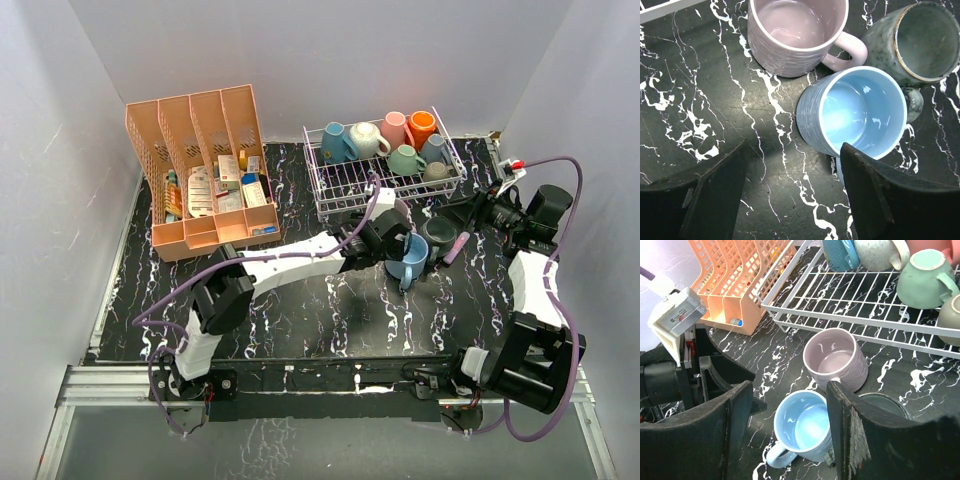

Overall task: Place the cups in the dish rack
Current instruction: Pick up the cup at the center of the board.

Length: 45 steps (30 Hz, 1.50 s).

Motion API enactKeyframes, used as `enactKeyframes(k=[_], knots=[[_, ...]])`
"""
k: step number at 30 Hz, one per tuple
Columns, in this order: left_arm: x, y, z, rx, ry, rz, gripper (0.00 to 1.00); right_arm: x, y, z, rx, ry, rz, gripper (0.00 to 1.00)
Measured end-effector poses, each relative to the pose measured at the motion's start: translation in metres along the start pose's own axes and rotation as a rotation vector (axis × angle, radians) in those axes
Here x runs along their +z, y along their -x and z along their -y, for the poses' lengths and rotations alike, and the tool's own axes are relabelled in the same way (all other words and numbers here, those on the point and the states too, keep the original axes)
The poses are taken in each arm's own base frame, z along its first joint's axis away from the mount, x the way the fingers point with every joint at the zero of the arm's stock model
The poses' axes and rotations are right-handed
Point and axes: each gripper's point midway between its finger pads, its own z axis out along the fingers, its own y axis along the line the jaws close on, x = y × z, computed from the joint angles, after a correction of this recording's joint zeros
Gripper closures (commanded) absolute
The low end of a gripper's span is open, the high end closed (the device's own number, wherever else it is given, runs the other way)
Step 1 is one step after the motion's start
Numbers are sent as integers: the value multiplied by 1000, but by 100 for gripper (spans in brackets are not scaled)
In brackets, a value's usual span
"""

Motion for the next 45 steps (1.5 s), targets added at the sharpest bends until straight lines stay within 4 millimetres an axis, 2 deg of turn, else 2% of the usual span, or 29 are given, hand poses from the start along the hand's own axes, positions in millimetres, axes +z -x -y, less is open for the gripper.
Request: enactKeyframes(k=[10,14,22,30,34,39,45], knots=[[10,18,18,18,5,37,41,-6,0,15,12,-57,9,37],[20,18,23,32,11,34,50,-6,0,17,11,-66,10,37],[44,-2,20,102,55,-11,63,-6,0,18,12,-71,10,37],[51,-11,21,136,57,-40,84,-7,0,19,13,-75,12,37],[51,-13,23,140,47,-47,85,-7,0,19,13,-77,12,37],[51,-13,23,145,42,-51,79,-7,0,20,12,-78,12,37],[51,-15,23,152,40,-58,77,-7,0,20,12,-78,12,37]])
